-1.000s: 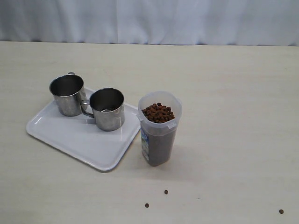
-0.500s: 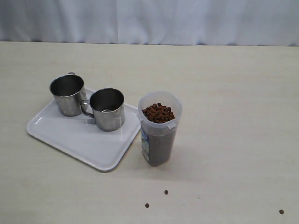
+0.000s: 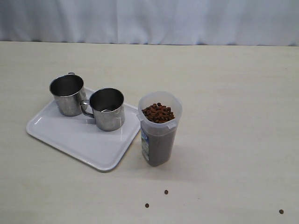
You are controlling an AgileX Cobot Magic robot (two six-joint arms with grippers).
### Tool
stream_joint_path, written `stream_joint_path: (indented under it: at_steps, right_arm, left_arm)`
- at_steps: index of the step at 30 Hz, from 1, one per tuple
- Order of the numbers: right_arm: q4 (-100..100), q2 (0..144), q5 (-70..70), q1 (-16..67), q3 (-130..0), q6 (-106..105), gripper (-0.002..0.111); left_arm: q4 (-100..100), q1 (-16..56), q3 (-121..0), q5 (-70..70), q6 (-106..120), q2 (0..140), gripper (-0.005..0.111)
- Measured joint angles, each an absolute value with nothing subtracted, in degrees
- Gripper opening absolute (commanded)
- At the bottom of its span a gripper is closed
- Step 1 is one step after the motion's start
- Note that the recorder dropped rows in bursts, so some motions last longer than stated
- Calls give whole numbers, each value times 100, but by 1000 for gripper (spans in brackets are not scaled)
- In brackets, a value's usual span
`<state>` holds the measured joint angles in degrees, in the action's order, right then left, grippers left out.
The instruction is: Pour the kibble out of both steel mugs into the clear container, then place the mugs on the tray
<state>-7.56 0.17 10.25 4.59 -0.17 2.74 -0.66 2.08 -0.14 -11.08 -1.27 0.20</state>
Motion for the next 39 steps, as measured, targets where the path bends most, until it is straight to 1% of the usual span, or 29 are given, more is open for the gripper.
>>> stream_joint_path:
  at_steps: [6,17,22,31,39]
  right_arm:
    - [-692,17,1025,124,-17,294,5]
    - [-692,17,1025,29,-17,294,5]
    - [-692,17,1025,-291,-17,294,5]
    - [-682,17,1025,-622,-17,294,5]
    - [-668,17,1025,-676,-17,294,5]
  left_arm:
    - [-66,208,-14,-1108,-127,20,0]
    - [-66,208,-14,-1108,-127,20,0]
    - [-66,208,-14,-1108,-127,20,0]
    - [-66,208,-14,-1108,-127,20,0]
    - [-66,208,-14,-1108,-127,20,0]
